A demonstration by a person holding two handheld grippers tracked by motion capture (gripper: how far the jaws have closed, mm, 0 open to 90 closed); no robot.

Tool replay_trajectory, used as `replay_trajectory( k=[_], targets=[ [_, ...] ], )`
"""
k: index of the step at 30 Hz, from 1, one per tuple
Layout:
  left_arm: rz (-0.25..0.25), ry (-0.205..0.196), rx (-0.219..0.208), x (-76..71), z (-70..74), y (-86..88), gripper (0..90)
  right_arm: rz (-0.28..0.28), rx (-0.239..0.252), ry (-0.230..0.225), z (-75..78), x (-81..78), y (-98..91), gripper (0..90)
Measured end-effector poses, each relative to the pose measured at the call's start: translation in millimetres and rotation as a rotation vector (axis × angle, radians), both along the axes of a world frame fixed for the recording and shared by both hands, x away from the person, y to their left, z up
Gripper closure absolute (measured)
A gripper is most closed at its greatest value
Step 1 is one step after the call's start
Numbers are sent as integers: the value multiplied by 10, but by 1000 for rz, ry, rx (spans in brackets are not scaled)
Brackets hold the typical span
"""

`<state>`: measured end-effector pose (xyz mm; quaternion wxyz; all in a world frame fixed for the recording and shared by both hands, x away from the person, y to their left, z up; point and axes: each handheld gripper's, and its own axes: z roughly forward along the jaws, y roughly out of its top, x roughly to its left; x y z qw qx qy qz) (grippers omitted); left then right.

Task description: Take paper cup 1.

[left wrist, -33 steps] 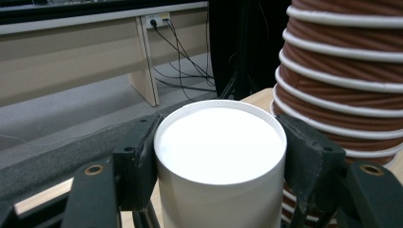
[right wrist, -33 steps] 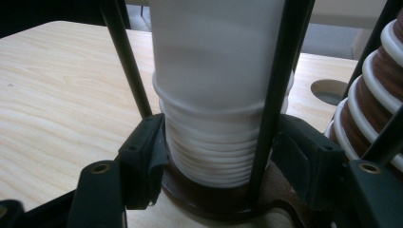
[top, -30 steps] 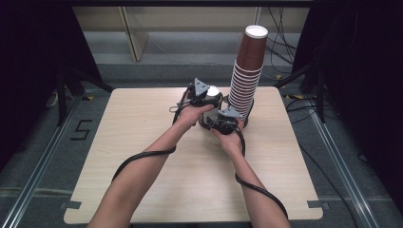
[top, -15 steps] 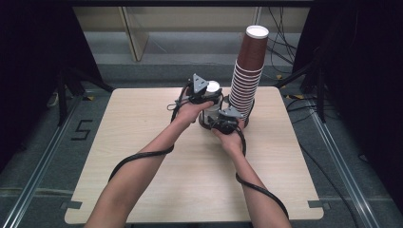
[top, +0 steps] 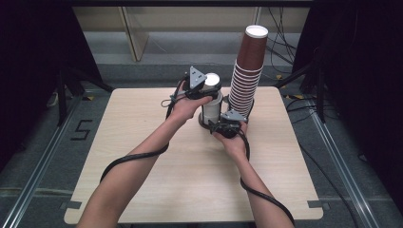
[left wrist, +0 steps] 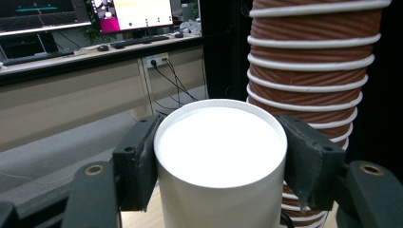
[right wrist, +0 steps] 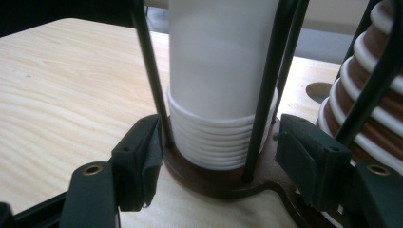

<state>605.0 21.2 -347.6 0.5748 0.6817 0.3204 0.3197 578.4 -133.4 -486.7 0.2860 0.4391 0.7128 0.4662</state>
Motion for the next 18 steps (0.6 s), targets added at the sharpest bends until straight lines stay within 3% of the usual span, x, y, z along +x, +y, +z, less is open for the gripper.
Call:
replay_trajectory(
  k=[2,3,5,6,7,9,10,12,15,17,18],
  targets=[
    [5,-18,17,-53,61,44,341,2,6,-9,36,-44,-7,326],
    [4,-15,20,-77,77,57,341,8,18,15,70,-82,-13,323],
    [2,-12,18,-102,89,67,341,20,21,-16,92,-111,-22,317],
    [-5,9,13,-164,104,84,340,33,7,-17,114,-131,-46,314],
    [-5,9,13,-164,104,84,341,33,18,4,136,-166,-55,311],
    [-13,8,36,-252,114,125,340,48,17,1,169,-206,-90,306],
    [-19,26,34,-286,107,134,340,54,11,-12,186,-227,-110,304],
    [-24,25,50,-339,94,174,340,68,26,7,226,-285,-141,298],
    [-36,42,61,-423,56,227,340,100,25,-9,277,-359,-199,292],
    [-44,46,73,-472,34,266,340,91,22,-6,310,-422,-235,286],
    [-44,46,73,-472,34,266,340,118,15,-22,322,-427,-272,284]
  ],
)
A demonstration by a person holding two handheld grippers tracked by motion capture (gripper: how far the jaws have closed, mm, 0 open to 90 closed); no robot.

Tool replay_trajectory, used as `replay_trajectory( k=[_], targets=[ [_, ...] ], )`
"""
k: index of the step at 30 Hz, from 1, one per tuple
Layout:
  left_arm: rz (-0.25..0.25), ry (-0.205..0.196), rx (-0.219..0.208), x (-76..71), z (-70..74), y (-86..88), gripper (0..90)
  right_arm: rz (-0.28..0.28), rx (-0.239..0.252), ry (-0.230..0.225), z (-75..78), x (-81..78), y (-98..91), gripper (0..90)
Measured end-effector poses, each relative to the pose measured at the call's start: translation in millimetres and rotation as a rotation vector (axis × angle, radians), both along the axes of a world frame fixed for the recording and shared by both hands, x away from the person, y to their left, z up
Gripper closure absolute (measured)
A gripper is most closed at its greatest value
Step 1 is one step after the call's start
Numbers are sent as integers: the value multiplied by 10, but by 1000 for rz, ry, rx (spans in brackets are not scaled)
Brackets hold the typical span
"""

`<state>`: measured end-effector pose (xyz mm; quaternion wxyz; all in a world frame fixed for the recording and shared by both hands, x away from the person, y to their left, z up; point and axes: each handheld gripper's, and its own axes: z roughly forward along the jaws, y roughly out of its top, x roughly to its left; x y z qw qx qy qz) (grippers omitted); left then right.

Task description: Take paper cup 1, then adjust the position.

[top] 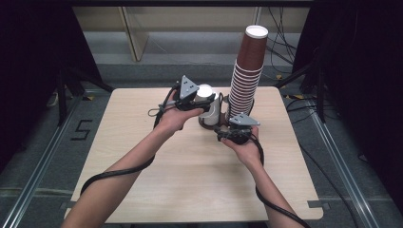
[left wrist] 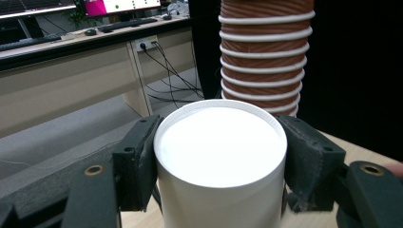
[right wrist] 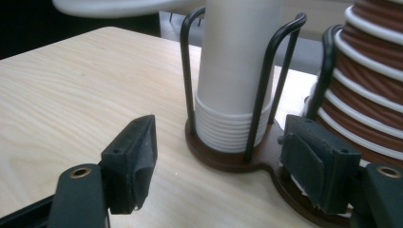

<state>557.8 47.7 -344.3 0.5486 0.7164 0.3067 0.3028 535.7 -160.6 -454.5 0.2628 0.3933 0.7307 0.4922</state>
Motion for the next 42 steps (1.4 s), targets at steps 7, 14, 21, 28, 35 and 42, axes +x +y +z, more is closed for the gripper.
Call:
replay_trajectory(
  k=[7,14,21,28,35,42],
  targets=[
    [-30,3,10,-155,-87,108,340,0,-20,8,74,-159,-158,274],
    [-45,16,18,-248,-174,137,340,6,-33,-17,126,-236,-255,263],
    [-52,39,34,-322,-271,157,340,25,-33,9,160,-367,-258,248],
    [-72,48,36,-409,-337,143,340,74,-23,5,220,-553,-183,204],
    [-100,54,33,-477,-386,49,340,111,6,30,209,-675,-177,178],
    [-134,67,47,-552,-468,-56,340,128,45,61,219,-800,-182,158]
  ],
)
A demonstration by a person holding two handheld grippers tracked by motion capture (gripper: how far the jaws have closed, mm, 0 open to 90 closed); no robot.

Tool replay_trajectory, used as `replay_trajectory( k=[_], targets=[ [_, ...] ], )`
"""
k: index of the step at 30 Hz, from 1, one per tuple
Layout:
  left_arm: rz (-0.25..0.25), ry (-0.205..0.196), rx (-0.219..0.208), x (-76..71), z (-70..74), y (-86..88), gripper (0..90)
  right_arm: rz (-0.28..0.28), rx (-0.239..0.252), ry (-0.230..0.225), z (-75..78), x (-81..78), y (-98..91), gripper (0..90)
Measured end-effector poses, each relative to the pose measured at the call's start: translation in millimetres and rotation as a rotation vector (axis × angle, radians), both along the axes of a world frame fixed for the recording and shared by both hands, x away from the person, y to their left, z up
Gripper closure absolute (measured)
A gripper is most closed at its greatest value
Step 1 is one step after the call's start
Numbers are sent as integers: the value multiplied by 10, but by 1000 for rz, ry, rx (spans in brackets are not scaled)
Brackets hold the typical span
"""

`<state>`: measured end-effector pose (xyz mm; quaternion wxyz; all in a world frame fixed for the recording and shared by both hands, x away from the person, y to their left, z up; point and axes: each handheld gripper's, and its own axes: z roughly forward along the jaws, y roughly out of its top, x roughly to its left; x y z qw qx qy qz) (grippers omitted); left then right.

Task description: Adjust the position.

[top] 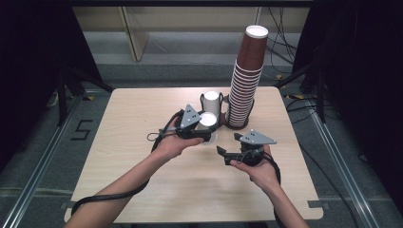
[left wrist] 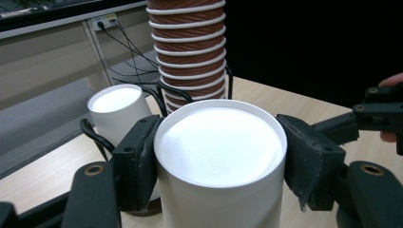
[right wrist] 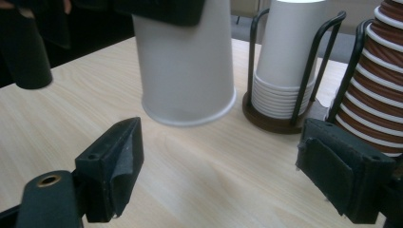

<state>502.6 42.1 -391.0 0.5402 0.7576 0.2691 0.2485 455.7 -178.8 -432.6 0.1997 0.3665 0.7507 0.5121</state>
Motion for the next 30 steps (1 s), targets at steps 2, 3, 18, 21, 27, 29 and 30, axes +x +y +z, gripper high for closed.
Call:
replay_trajectory(
  k=[2,3,18,21,27,29,30],
  targets=[
    [-3,4,-4,-19,-25,-18,340,-2,8,-23,7,-21,19,154],
    [-3,4,-4,-19,-25,-18,340,-2,8,-23,7,-21,19,154],
    [-49,19,-20,-133,-83,-181,340,18,-18,-31,-2,-12,188,140],
    [-61,21,-18,-150,-94,-208,340,21,-25,-51,-20,27,190,141],
    [-82,19,-18,-194,-93,-266,340,3,-38,-35,-84,58,195,145],
    [-90,23,-19,-205,-94,-281,340,5,-39,-49,-91,67,194,150],
    [-96,26,-24,-216,-96,-293,340,9,-42,-51,-87,70,189,154]
  ],
)
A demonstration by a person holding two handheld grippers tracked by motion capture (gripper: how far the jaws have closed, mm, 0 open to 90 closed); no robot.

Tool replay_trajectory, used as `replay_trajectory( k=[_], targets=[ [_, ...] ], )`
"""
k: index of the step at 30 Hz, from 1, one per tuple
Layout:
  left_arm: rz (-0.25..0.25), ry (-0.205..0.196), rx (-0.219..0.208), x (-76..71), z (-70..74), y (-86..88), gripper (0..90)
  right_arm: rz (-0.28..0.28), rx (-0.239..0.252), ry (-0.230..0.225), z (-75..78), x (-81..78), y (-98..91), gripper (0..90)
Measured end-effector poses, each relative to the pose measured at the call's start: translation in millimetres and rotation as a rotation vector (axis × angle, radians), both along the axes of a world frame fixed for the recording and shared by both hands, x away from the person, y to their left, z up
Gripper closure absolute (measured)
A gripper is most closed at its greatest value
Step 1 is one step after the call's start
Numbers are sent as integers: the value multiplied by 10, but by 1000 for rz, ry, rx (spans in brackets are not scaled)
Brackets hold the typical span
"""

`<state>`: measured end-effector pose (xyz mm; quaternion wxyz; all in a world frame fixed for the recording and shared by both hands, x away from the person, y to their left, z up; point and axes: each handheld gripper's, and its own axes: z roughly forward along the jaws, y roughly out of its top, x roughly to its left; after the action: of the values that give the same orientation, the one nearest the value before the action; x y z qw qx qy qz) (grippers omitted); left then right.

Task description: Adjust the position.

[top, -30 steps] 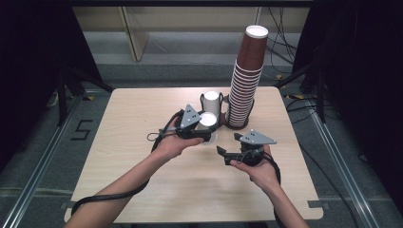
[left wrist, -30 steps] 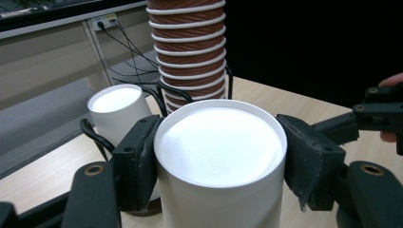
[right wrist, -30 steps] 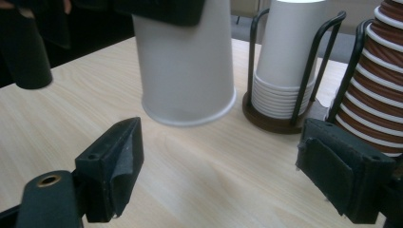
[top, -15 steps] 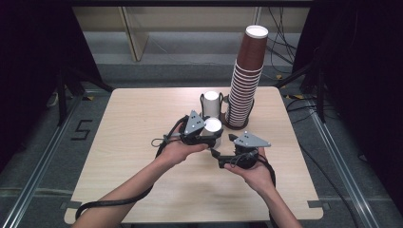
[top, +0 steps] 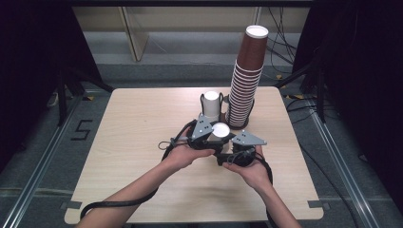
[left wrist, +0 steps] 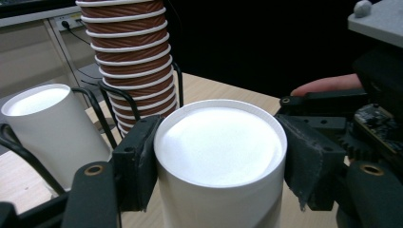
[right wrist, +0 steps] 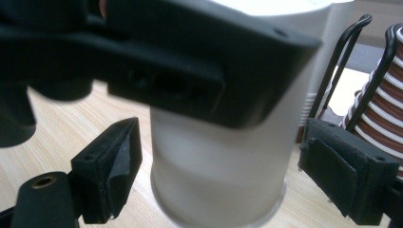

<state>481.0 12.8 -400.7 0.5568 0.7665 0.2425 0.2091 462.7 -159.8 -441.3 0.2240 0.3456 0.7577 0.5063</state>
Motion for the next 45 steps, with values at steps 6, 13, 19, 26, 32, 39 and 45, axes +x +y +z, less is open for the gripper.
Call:
replay_trajectory(
  k=[6,13,19,26,32,39,45],
  targets=[
    [-12,8,-8,-6,-9,-7,340,4,5,-8,-8,-3,-6,228],
    [-15,27,-16,6,-34,6,332,-16,15,10,-34,-44,27,276],
    [5,6,-62,42,-19,39,249,-16,20,-3,-21,-29,-8,316],
    [7,-50,-91,0,31,203,106,-72,39,33,-67,-12,-126,317],
    [-8,-97,-47,-119,-58,344,21,-129,124,79,-62,10,-257,310],
    [-41,-130,5,-264,-260,367,22,-165,206,119,-6,37,-343,309],
    [-50,-140,22,-346,-428,349,25,-169,256,140,-4,41,-366,309]
  ],
)
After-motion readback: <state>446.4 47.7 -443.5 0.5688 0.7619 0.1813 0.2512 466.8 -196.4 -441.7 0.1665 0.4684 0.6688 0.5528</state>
